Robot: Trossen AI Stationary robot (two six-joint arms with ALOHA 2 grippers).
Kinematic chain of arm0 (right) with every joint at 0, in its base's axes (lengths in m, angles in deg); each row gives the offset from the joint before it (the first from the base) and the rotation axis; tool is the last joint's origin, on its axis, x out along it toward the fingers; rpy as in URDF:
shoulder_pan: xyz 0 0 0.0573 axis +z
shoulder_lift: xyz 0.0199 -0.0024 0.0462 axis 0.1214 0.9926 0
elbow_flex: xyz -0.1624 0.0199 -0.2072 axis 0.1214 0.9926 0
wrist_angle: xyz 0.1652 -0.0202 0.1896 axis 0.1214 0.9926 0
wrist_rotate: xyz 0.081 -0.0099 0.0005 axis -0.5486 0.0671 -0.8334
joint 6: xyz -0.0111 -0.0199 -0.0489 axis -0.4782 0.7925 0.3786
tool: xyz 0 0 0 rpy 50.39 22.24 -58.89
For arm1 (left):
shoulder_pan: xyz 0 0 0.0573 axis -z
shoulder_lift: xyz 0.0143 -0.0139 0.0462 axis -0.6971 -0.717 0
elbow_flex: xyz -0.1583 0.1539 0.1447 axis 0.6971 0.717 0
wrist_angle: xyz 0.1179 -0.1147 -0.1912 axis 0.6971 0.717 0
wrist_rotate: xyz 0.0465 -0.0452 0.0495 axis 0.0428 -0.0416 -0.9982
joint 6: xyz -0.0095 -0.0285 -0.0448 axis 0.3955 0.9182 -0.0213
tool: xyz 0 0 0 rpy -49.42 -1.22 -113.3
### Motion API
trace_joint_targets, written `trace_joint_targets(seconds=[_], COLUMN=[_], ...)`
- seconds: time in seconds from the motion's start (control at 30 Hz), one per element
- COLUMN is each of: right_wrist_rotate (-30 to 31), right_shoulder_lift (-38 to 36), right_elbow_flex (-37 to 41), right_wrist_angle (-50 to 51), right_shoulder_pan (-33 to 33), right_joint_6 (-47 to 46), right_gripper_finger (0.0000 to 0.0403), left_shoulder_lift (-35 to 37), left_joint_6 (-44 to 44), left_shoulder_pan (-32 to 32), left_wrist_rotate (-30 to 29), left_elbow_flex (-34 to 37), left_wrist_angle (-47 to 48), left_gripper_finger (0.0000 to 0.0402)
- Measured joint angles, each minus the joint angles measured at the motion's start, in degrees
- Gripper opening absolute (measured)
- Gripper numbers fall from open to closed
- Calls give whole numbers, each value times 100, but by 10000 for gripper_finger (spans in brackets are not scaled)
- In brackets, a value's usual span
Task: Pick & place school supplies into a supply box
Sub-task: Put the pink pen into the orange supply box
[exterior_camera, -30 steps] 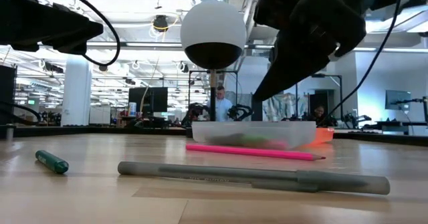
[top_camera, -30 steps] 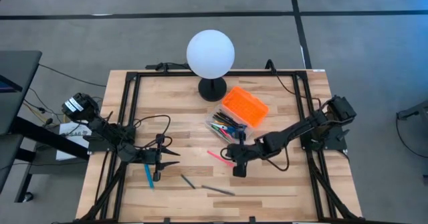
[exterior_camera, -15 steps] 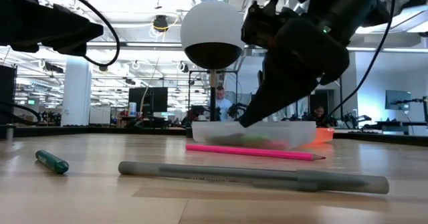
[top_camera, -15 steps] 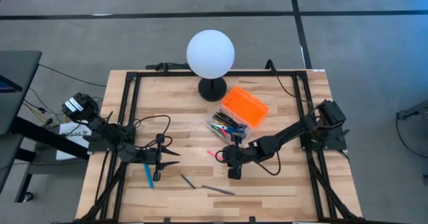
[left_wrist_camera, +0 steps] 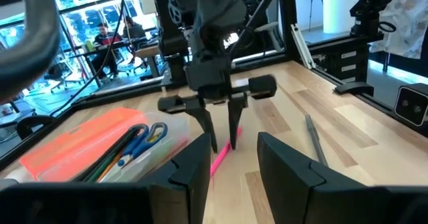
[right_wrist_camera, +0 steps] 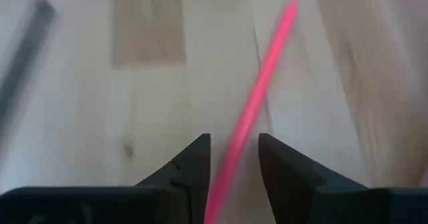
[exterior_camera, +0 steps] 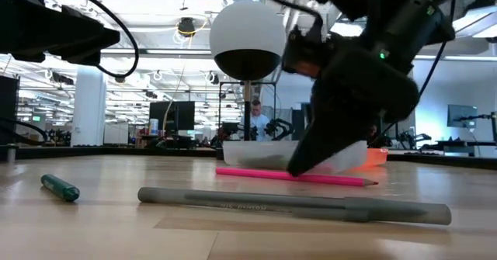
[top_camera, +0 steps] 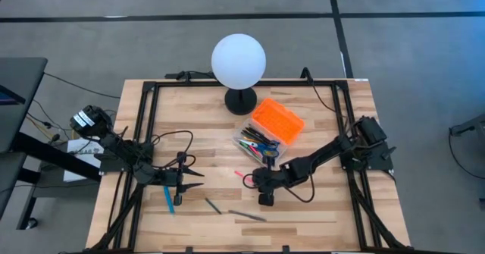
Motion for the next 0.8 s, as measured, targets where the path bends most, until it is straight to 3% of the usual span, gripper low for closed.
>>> trace_joint_targets(seconds=[0.3, 0.67, 0.8], right_wrist_rotate=[51, -506, -547], right_shoulder_lift=[89, 154, 157], right_elbow_flex=[-7, -7, -4], right_wrist_angle=[100, 40, 63], right_shoulder_pan=[13, 64, 59], right_joint_6=[11, 1142, 1039], right_gripper_finger=[111, 33, 13], left_shoulder_lift=[0, 0, 0], left_joint_6=[0, -1, -2], left_shoulder_pan=[0, 1, 0], left_wrist_rotate=[2, 1, 1], left_elbow_flex=[0, 0, 0], left_wrist_angle=[14, 20, 22], left_gripper_finger=[118, 118, 118])
